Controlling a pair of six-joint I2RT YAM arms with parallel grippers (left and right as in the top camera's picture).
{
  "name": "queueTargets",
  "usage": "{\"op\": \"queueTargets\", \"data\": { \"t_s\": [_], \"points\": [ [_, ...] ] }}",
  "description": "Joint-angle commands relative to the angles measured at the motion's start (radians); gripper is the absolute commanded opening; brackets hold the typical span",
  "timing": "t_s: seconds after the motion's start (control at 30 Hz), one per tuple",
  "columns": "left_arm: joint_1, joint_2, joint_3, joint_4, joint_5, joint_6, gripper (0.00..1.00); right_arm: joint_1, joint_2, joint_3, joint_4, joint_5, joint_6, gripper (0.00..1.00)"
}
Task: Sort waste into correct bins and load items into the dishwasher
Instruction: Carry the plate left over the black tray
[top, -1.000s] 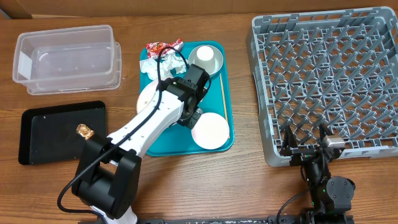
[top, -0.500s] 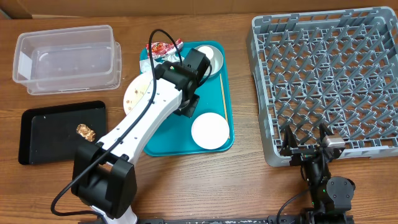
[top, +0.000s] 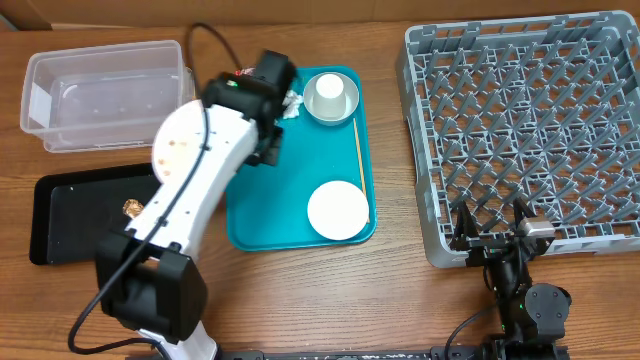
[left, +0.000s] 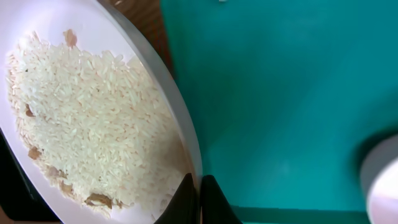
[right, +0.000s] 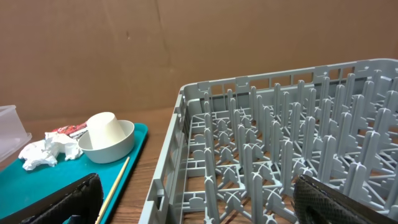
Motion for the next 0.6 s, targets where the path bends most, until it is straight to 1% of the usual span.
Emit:
{"op": "queueTargets", "data": {
  "t_s": [0.0, 0.33, 0.57],
  "points": [
    [0.084, -0.001, 0.027, -0.002, 0.023, -0.036, 0.04, -0.003, -0.012, -0.01, 0.003, 0.01, -0.003, 1.0],
    [0.262, -0.001, 0.027, -0.003, 0.162, -0.035, 0.04, -0.003, -0.012, -0.01, 0.003, 0.01, -0.003, 1.0],
    [0.351, -0.001, 0.027, -0.008, 0.17, -0.035, 0.04, -0.003, -0.012, -0.01, 0.003, 0.01, -0.003, 1.0]
  ]
}}
